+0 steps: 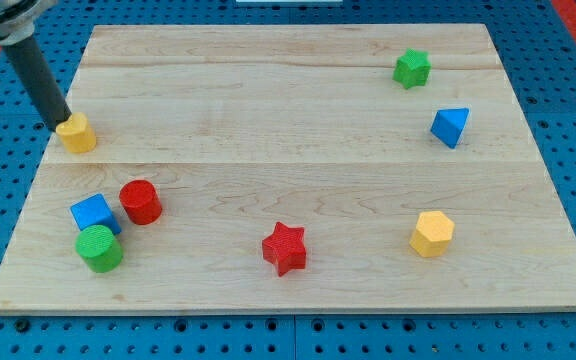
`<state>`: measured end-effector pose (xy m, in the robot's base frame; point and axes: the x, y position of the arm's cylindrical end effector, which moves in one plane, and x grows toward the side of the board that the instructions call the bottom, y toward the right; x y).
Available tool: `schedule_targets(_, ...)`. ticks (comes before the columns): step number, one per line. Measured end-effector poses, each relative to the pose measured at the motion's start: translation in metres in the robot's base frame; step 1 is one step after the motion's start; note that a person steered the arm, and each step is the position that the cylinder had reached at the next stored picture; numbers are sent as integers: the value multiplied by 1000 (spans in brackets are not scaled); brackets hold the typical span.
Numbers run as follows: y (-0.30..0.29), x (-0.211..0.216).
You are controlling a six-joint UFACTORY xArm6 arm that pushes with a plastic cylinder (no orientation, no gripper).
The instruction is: Push the yellow heart into the blue cube
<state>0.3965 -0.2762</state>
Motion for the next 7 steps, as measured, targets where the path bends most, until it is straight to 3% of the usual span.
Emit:
schedule_targets(1, 42, 13)
schedule_targets(2, 47, -14)
schedule_targets(4, 78, 64)
schedule_targets(7, 108, 7)
